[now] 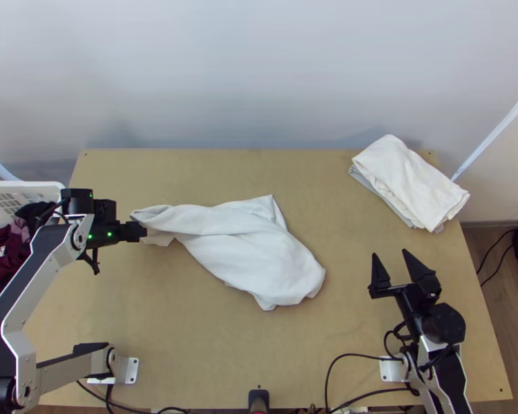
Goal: Fold the t-shirt
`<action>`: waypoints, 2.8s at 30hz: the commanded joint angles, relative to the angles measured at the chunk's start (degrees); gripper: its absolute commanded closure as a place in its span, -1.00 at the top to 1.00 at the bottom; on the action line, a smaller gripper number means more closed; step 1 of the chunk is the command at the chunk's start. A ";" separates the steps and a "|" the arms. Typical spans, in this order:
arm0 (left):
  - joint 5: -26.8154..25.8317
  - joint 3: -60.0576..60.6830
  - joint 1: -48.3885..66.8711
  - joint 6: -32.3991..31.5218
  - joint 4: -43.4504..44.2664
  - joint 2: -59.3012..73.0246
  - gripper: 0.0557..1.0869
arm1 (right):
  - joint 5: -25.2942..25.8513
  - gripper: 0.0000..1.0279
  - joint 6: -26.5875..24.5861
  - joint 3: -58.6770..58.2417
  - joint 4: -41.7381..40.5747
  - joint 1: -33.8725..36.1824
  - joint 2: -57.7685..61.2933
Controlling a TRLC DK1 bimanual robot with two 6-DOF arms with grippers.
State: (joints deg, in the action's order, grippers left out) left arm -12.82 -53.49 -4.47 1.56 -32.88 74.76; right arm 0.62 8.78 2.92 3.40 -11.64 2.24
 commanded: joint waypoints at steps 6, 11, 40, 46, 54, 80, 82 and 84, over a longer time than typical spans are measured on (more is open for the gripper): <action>-0.19 0.76 -0.28 -1.04 5.73 4.08 0.10 | -0.10 0.93 1.77 14.22 4.60 -3.65 20.96; -0.36 1.99 -0.01 -2.27 10.12 6.27 0.10 | -0.10 0.93 6.87 26.00 11.45 -9.72 34.76; -2.39 7.88 -0.01 -4.38 21.46 3.72 -0.92 | -16.53 0.93 30.95 49.03 17.87 -19.74 81.08; -2.30 7.18 -0.36 -4.38 20.67 3.37 -0.92 | -18.46 0.73 32.09 50.78 18.13 -19.04 86.62; -2.30 4.80 -0.80 -4.20 19.08 2.93 -0.92 | -19.08 -0.46 32.62 50.87 18.49 -19.39 87.94; -1.42 -8.20 -7.22 -3.76 12.67 -1.64 -0.92 | -19.08 0.78 32.88 55.44 29.03 -16.22 87.06; -1.42 -8.20 -7.13 -3.67 12.76 -1.64 -0.92 | -19.08 0.67 32.71 54.65 29.30 -17.10 87.94; -1.42 -8.38 -7.04 -3.67 12.93 -1.46 -0.92 | -19.08 0.63 32.71 54.21 29.38 -18.33 88.99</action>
State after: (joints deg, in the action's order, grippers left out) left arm -14.35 -62.54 -11.33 -2.11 -20.47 74.28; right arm -18.06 41.95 58.61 32.08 -28.49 89.27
